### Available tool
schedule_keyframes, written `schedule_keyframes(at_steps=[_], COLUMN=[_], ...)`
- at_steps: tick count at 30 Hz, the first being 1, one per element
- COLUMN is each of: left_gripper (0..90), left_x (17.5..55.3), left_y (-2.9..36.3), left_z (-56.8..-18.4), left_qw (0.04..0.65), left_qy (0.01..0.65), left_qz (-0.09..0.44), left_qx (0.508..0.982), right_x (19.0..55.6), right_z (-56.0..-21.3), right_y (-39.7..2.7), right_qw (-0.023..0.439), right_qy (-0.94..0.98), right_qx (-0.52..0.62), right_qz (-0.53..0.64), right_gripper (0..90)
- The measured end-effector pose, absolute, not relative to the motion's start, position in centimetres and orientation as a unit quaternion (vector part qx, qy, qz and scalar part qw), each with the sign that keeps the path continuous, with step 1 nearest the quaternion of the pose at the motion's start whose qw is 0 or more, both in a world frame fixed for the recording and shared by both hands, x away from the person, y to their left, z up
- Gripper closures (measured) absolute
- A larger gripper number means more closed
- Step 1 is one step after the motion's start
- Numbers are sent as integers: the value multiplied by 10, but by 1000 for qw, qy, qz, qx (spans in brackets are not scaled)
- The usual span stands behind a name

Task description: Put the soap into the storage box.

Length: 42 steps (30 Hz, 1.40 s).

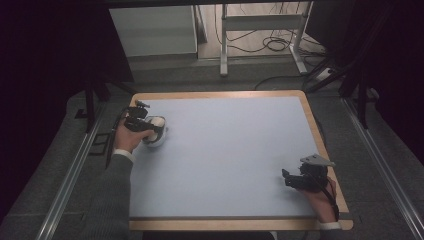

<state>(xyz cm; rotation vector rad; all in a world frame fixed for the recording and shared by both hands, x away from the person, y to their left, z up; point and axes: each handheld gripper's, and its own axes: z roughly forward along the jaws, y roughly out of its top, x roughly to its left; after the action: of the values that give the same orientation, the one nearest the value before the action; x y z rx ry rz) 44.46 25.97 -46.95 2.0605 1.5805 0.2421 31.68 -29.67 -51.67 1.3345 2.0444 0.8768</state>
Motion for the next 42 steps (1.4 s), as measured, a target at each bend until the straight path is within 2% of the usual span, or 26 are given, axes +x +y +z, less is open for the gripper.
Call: schedule_keyframes(at_steps=[10,14,20,42], left_gripper=[486,366,327,276], left_x=[444,440,430,381], left_y=[258,256,255,247], left_z=[-478,-472,-462,-448], left_qw=[258,282,304,347], left_qy=[592,588,572,517], left_qz=[92,91,103,113], left_qx=[758,753,755,774], right_x=[317,317,317,316], right_z=[-518,-518,-518,-517], right_y=[-296,-296,-296,-295], right_qw=[269,269,269,270], right_qy=[761,760,760,761], right_qx=[496,496,496,494], right_qz=[321,321,322,322], right_gripper=[68,68,68,68])
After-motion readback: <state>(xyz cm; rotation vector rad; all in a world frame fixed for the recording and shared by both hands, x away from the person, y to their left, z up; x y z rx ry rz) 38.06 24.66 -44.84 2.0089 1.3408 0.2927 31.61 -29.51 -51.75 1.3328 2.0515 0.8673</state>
